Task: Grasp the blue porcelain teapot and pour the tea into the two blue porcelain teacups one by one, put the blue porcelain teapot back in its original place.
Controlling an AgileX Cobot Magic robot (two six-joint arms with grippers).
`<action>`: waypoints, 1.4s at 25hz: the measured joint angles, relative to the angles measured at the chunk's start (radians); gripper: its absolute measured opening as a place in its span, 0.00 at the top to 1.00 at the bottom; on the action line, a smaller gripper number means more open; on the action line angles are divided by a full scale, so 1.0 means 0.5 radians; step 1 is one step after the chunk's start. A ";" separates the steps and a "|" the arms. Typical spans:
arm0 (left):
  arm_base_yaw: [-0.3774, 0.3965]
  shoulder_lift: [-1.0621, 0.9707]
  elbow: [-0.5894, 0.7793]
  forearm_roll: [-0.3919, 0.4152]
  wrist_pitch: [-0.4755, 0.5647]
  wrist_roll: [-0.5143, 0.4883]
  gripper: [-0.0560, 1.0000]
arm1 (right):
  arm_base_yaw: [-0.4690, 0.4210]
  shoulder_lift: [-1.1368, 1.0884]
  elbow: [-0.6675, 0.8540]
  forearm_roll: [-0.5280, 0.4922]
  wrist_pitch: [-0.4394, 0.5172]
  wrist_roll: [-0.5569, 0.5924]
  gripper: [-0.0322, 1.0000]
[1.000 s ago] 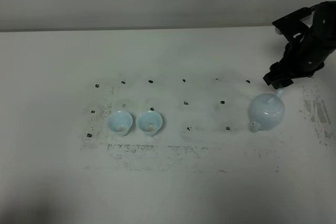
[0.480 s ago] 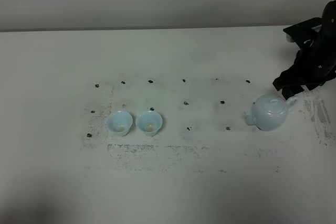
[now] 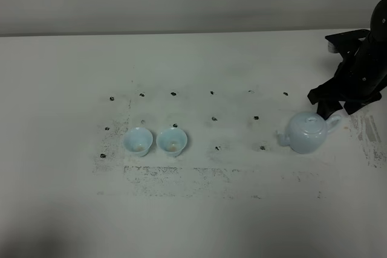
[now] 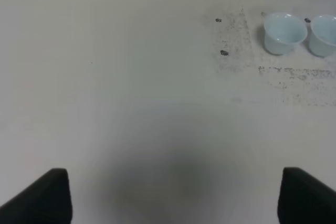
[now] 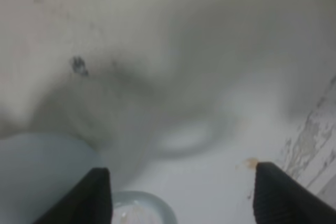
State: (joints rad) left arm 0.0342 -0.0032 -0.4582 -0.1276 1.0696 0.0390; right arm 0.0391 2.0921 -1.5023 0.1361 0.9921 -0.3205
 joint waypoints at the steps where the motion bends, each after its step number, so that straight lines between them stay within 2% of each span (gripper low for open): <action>1: 0.000 0.000 0.000 0.000 0.000 0.000 0.23 | 0.000 0.000 0.000 0.000 0.010 0.000 0.43; 5: 0.000 0.000 0.000 0.000 0.000 0.000 0.23 | 0.000 0.000 0.000 0.012 -0.004 0.000 0.43; 10: 0.000 0.000 0.000 0.000 0.000 0.000 0.23 | 0.000 0.000 0.000 -0.033 -0.250 0.002 0.43; 12: 0.000 0.000 0.000 0.000 0.000 0.000 0.23 | 0.000 0.000 0.000 -0.090 -0.273 0.019 0.43; 19: 0.000 0.000 0.000 0.000 0.000 0.000 0.23 | -0.020 -0.023 0.000 -0.216 -0.099 0.085 0.43; 35: 0.000 0.000 0.000 0.000 0.000 0.000 0.23 | -0.038 -0.087 -0.001 -0.228 0.031 0.116 0.43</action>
State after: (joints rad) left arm 0.0342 -0.0032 -0.4582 -0.1276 1.0696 0.0390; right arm 0.0202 2.0484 -1.5030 0.0221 1.0077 -0.2623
